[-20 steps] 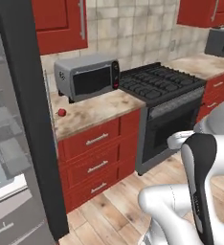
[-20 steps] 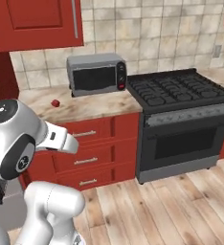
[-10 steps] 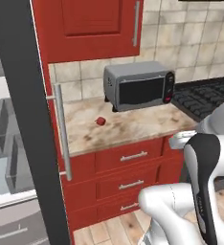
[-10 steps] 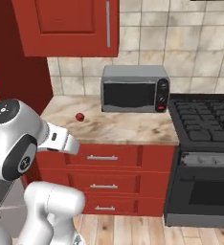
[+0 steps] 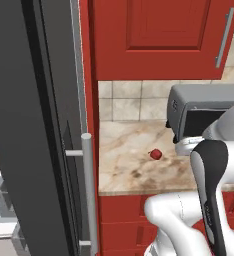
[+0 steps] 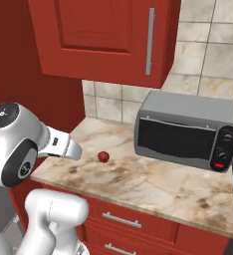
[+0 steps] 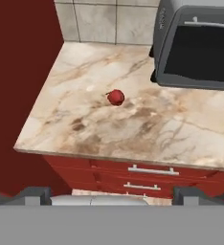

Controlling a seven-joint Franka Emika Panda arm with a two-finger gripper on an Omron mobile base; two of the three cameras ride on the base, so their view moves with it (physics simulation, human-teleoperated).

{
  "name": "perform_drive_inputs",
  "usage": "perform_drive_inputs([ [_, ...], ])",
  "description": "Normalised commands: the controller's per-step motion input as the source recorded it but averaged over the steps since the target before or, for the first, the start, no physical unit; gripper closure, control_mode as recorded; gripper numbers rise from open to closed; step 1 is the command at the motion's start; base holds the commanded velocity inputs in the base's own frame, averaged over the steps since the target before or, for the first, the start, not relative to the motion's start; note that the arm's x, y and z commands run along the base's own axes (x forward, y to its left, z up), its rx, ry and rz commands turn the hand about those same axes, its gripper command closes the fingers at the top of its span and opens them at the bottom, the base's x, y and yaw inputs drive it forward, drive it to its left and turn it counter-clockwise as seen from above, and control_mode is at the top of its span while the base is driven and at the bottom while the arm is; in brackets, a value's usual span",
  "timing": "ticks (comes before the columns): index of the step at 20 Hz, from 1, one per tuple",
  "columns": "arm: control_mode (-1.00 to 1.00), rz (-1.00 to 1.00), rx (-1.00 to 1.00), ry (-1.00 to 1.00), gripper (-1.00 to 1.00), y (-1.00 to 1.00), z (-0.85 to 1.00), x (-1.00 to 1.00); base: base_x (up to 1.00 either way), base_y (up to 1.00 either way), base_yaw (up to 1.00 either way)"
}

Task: Place the liquor on the top shelf of the fridge to keep it out of children's reach, and place the peach and bell pepper on lower shelves for easy access.

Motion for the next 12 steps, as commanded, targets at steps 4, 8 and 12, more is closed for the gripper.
perform_drive_inputs([
  [4,1.0,0.0,0.0,0.0,-1.0,0.0,0.0,0.0,0.6,-0.48,0.31],
  [8,-1.0,0.09,0.0,0.0,-1.0,-0.24,-0.53,0.34,0.11,-0.12,0.05],
  [12,-1.0,0.06,0.0,0.0,-1.0,-0.36,-0.62,0.54,0.0,0.0,0.0],
])
